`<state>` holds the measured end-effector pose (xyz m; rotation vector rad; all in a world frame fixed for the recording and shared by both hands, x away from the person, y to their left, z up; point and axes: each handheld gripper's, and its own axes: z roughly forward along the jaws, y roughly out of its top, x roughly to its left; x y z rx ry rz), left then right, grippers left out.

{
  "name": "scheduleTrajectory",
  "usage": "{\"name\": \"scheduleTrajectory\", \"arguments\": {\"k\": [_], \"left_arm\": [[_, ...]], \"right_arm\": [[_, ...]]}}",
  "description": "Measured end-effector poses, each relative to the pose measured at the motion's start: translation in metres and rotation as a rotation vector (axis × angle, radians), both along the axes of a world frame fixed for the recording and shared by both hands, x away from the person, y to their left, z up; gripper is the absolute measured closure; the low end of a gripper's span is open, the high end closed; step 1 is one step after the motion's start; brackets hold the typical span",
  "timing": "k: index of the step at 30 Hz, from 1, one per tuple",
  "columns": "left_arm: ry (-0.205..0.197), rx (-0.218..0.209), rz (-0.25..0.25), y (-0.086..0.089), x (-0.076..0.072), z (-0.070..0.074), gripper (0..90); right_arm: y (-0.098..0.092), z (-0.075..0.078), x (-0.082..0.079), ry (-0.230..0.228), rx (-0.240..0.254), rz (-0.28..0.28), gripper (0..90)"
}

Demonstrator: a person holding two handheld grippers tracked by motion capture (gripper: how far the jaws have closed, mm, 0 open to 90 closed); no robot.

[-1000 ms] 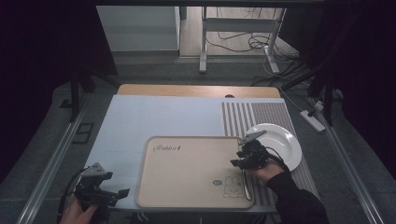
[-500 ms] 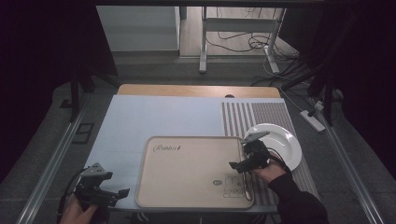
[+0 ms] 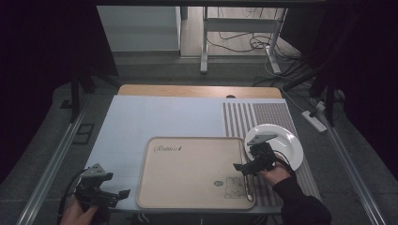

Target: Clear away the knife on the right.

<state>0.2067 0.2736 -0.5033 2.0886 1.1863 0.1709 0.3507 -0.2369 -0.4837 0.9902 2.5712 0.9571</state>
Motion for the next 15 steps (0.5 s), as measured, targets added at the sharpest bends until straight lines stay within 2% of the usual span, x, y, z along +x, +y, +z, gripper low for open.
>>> {"name": "scheduleTrajectory", "arguments": {"k": [9, 15], "left_arm": [[0.003, 0.000, 0.002, 0.000, 0.000, 0.000, 1.9], [0.003, -0.006, 0.003, 0.001, 0.000, 0.000, 1.9]], "right_arm": [[-0.015, 0.003, -0.010, -0.024, 0.031, -0.023, 0.0], [-0.027, 0.003, -0.017, -0.039, 0.053, -0.058, 0.0]]}}
